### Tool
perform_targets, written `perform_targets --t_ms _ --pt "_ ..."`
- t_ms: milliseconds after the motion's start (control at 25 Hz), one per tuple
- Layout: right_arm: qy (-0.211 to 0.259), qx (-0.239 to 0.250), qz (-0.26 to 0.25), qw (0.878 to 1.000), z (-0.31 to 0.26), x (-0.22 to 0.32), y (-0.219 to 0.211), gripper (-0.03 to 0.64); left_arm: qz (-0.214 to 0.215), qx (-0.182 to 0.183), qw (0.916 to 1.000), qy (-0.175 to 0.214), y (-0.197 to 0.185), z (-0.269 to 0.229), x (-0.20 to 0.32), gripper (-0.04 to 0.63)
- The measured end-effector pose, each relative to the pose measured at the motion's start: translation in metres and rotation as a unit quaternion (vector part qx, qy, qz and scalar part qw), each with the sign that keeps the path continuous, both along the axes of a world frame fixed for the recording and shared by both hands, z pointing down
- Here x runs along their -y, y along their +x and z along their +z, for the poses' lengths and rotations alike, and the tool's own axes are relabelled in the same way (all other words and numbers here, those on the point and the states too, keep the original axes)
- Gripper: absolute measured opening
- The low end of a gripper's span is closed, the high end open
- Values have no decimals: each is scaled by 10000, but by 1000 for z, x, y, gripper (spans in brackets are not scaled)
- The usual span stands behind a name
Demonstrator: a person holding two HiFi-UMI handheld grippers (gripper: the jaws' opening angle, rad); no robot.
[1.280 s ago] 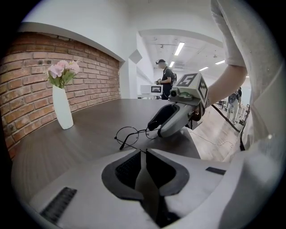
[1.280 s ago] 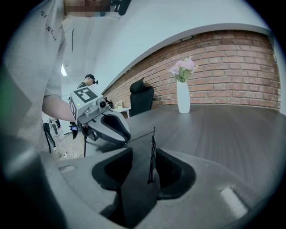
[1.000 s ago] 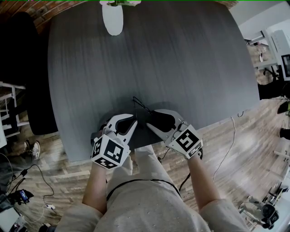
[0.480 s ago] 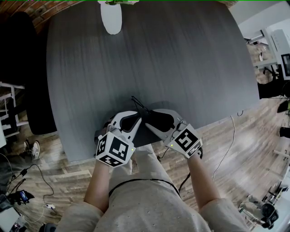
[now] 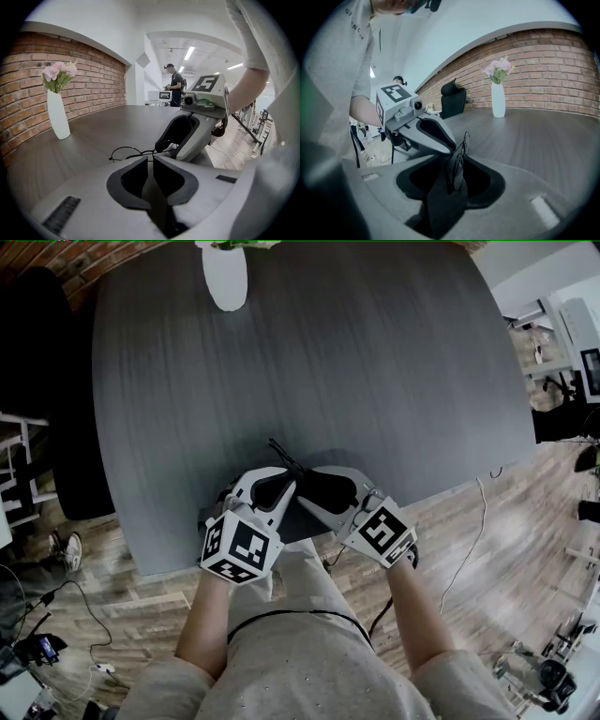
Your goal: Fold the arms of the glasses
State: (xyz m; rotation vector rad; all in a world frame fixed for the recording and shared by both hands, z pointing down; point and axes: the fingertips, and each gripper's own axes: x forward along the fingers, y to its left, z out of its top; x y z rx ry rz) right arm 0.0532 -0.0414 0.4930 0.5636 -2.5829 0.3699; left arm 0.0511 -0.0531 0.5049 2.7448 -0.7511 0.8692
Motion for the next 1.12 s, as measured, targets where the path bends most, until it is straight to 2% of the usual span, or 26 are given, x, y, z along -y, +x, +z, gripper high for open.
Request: perform_targets --t_ms 520,1120 --pt "-57 -48 91 9999 2 2 0 152 -104 -55 9999 36 -6 -1 3 34" --pt "-48 -93 131 9999 2 1 1 152 -149 -35 9998 -115 -6 2 -5 34"
